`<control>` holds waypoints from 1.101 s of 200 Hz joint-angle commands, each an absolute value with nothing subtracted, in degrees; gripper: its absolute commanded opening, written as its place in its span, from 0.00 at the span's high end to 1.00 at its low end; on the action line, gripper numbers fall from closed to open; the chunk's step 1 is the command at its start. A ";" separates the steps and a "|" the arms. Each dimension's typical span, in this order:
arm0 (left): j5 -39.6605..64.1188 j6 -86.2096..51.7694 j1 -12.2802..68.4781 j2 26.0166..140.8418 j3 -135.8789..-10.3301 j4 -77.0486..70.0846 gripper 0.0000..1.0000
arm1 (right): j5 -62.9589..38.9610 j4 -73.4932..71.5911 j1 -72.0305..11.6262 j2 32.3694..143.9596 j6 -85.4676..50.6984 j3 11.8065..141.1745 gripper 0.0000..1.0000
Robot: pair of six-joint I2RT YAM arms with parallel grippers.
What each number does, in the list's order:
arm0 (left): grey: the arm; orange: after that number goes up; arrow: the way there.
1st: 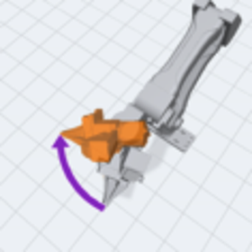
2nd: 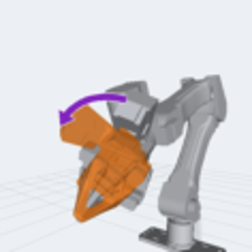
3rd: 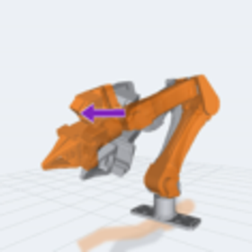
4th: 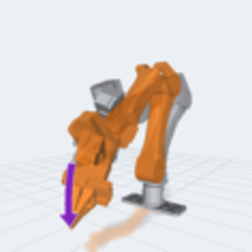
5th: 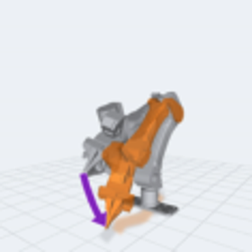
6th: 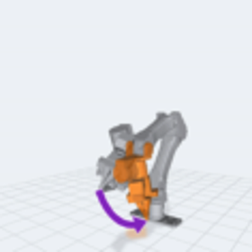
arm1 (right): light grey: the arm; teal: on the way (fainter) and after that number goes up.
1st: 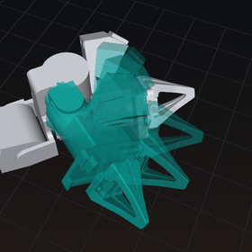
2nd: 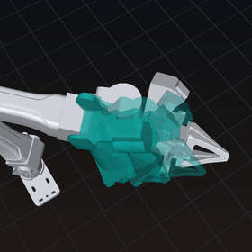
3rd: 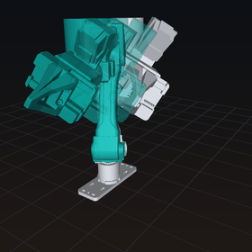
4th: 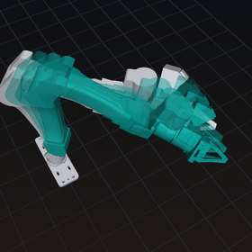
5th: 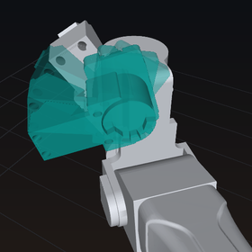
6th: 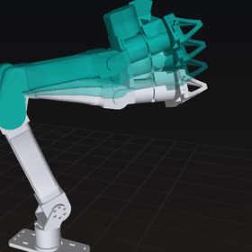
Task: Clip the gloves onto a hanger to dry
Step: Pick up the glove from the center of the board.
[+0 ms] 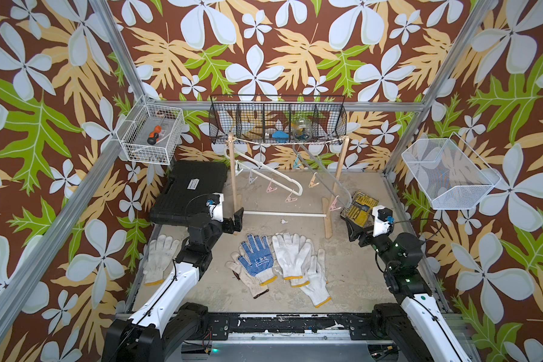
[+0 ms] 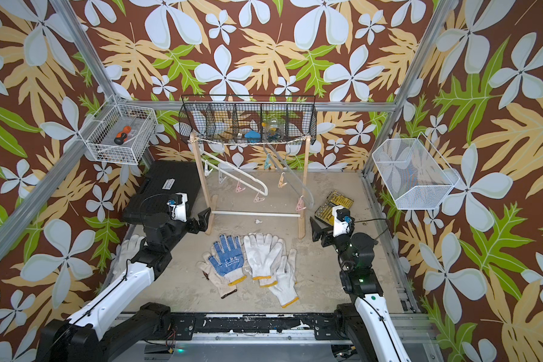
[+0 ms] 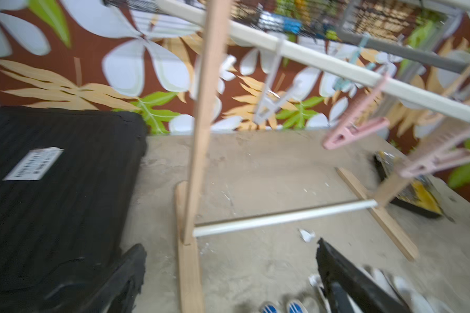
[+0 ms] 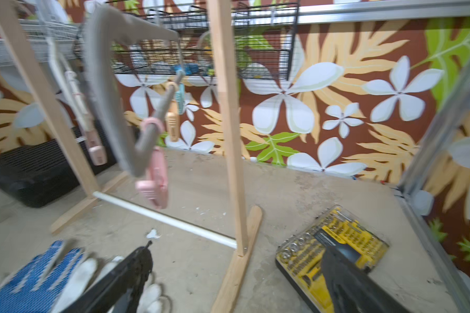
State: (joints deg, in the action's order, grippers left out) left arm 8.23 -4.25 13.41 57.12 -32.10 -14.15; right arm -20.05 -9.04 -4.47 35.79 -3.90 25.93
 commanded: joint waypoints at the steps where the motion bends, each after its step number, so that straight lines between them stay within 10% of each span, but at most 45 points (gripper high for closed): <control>1: 15.50 1.12 16.09 56.06 -34.65 3.85 0.00 | -29.49 4.51 -8.08 35.79 -1.26 30.28 0.00; 220: -3.25 32.40 44.82 69.23 -33.03 20.85 0.26 | -29.60 12.74 -34.54 41.56 10.46 35.10 0.00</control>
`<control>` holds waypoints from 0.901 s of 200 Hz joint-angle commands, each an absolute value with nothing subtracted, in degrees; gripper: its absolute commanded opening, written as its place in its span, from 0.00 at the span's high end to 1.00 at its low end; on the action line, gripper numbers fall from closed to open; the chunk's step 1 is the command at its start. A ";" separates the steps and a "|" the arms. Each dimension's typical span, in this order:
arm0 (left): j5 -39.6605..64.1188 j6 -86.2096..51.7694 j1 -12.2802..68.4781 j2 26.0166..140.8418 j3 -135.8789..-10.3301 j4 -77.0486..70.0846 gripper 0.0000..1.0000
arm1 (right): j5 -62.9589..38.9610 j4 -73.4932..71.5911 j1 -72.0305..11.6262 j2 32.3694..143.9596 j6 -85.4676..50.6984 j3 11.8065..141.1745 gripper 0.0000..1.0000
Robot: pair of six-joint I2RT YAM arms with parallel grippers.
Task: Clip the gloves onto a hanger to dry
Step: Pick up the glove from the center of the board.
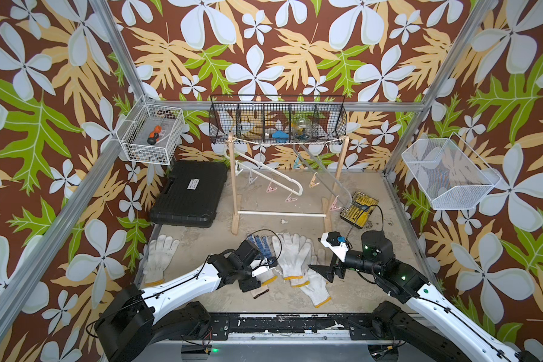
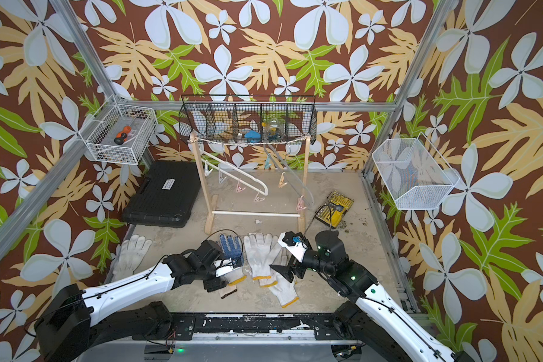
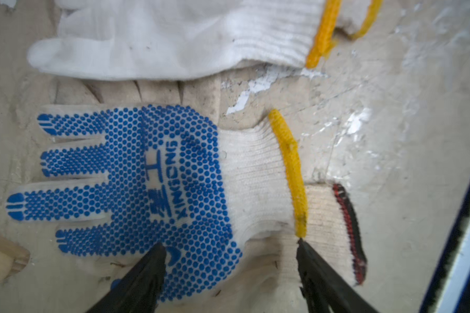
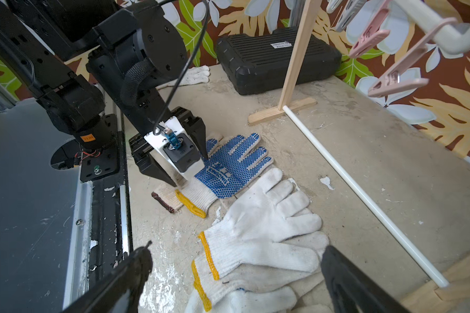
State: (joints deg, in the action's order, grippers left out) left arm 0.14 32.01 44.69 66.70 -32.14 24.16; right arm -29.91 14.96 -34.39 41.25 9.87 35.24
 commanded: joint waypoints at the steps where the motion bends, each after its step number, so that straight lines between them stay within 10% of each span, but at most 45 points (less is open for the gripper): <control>1: -3.30 32.37 44.87 69.42 -33.08 20.80 0.26 | -29.61 12.70 -34.54 41.61 10.46 35.13 0.00; 50: -3.56 31.51 46.49 74.21 -33.87 19.47 0.35 | -29.01 13.97 -34.54 41.31 11.61 34.87 0.00; 79: -4.65 31.16 46.65 74.19 -33.69 19.46 0.68 | -28.83 13.80 -34.54 41.58 11.52 34.64 0.00; 115: -4.11 30.85 46.75 74.17 -32.61 19.16 0.71 | -28.83 12.88 -34.54 42.26 11.21 34.46 0.00; 134: -5.31 30.68 46.84 74.03 -32.91 19.23 1.00 | -28.83 12.79 -34.54 42.42 11.30 34.67 0.00; 180: -3.23 28.50 46.85 72.53 -37.59 25.42 1.00 | -29.00 12.63 -34.54 42.83 11.44 35.46 0.00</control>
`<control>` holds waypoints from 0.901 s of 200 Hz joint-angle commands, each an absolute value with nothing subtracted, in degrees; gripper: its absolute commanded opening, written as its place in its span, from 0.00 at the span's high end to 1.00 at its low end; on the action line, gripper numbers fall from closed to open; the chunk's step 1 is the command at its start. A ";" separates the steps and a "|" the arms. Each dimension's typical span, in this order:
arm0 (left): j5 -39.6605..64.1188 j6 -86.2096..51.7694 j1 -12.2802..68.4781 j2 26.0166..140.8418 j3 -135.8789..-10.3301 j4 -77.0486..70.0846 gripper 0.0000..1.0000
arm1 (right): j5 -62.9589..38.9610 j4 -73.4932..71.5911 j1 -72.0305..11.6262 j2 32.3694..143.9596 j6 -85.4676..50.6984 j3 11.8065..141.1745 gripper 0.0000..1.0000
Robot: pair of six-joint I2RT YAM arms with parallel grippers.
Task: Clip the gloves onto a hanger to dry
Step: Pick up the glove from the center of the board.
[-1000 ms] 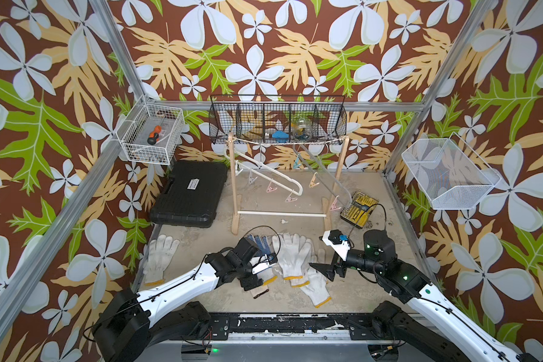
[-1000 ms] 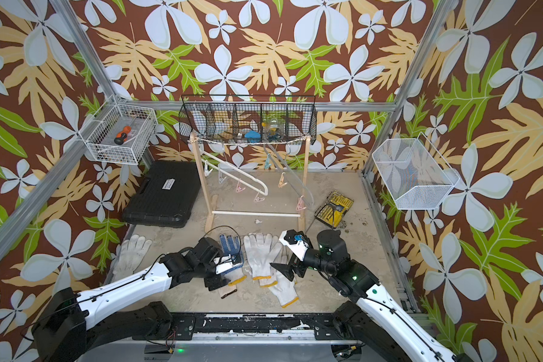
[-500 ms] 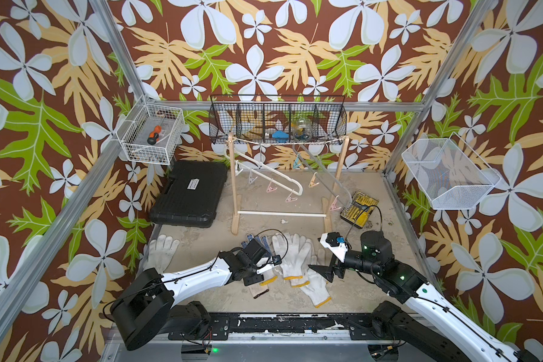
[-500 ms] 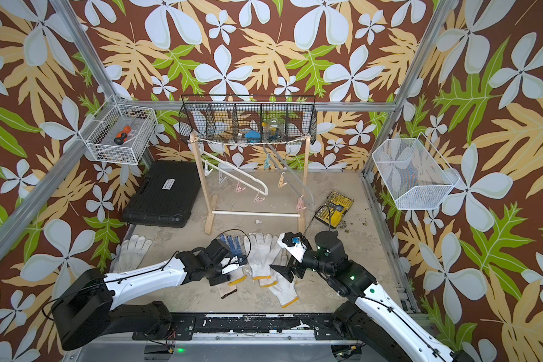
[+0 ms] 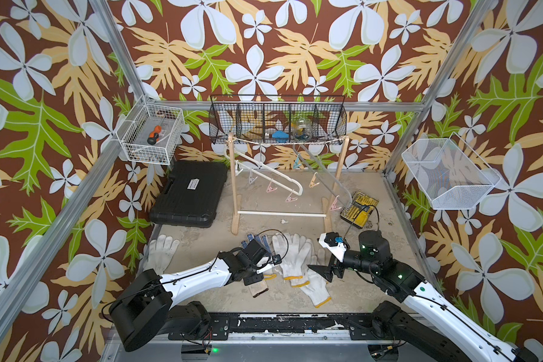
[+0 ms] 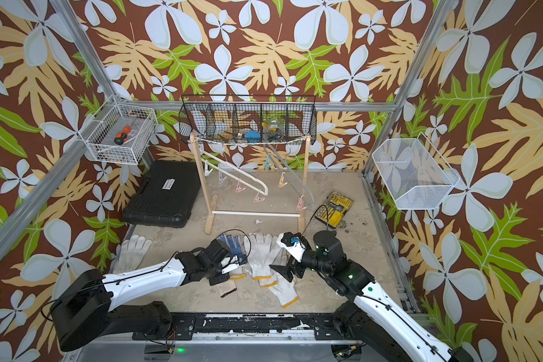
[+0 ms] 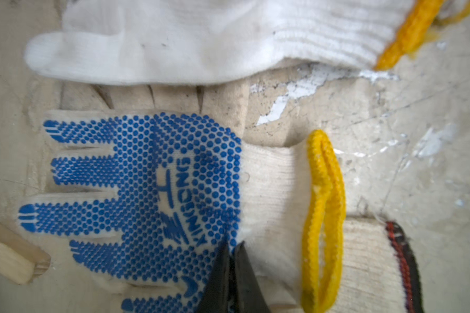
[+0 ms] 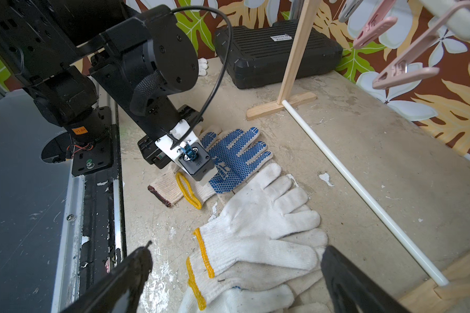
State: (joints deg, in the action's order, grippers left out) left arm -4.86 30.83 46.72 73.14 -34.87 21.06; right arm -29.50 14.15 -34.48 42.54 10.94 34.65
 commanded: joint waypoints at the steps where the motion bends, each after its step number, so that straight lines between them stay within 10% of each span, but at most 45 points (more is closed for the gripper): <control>1: -3.11 28.36 46.85 72.52 -37.87 25.68 1.00 | -29.00 12.60 -34.54 42.86 11.47 35.48 0.00; 135: 33.54 19.44 34.20 71.01 -66.47 43.12 1.00 | -40.27 4.51 -36.36 48.83 19.70 43.76 0.00; 180: 41.43 16.27 32.35 69.74 -66.53 41.23 1.00 | -42.14 1.51 -36.73 53.53 23.63 40.99 0.15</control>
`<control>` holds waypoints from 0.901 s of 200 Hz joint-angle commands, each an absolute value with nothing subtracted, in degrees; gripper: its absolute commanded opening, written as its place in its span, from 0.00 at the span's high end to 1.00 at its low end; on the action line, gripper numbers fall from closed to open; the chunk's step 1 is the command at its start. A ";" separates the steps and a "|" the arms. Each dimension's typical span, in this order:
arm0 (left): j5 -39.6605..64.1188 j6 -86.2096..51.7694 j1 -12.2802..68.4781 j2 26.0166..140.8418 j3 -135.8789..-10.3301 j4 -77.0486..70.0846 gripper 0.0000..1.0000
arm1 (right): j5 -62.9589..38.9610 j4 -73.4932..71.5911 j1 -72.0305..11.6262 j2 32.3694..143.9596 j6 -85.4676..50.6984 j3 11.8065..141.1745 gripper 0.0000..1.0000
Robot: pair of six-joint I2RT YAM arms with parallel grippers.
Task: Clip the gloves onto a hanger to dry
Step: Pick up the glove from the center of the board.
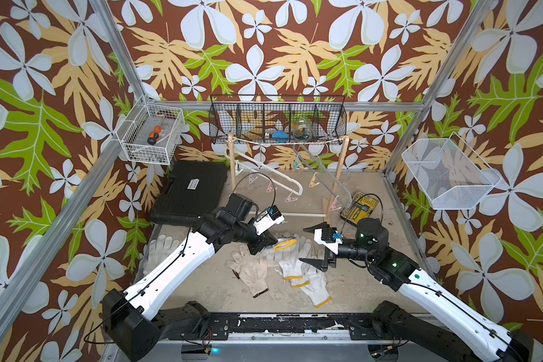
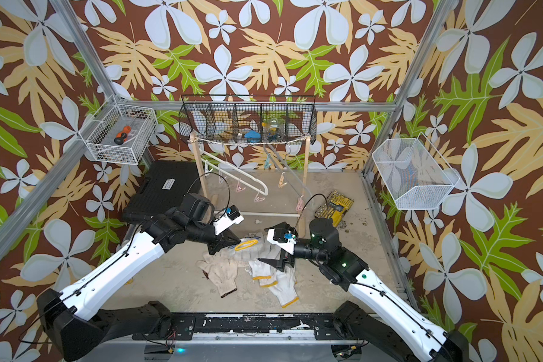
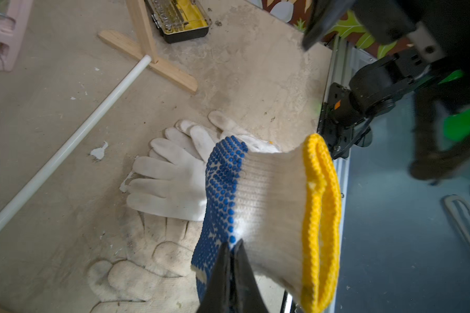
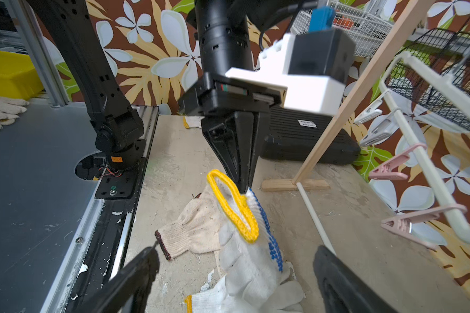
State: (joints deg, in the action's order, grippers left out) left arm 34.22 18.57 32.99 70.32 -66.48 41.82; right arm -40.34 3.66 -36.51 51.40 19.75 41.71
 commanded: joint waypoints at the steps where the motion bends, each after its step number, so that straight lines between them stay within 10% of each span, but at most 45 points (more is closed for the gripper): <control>1: 41.55 16.22 32.34 69.72 -66.49 41.23 1.00 | -42.07 1.50 -36.73 53.62 23.77 40.97 0.16; 140: 40.35 15.58 32.09 71.37 -64.70 39.40 1.00 | -46.08 -10.71 -36.72 61.30 17.60 41.08 1.00; 180: 32.62 14.76 30.16 70.56 -65.20 36.47 0.47 | -41.61 -10.03 -36.65 61.04 17.38 40.46 1.00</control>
